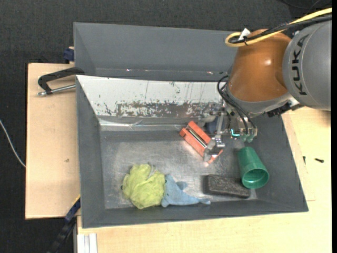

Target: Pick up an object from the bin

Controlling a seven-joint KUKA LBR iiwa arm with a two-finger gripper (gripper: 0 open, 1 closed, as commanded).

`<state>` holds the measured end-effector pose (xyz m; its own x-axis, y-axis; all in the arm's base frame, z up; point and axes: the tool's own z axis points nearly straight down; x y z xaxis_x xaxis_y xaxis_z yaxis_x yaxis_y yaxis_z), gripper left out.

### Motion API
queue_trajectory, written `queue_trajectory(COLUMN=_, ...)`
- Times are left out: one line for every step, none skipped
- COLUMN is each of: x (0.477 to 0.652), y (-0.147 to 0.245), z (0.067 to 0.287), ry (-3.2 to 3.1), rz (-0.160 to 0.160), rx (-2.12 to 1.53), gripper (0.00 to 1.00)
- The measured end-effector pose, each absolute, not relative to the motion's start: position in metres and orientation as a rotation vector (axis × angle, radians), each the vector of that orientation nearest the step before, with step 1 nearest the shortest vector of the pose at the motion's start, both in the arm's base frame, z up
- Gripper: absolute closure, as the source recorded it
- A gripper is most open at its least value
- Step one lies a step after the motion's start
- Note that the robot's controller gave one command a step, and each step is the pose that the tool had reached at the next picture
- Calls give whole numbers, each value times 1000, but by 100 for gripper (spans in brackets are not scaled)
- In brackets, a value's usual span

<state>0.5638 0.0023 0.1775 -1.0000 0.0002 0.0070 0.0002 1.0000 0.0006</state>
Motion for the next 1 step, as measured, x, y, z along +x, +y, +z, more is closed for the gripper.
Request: queue_trajectory(x=566, y=2, z=182, ry=-3143, rz=-1, rx=0, gripper=0)
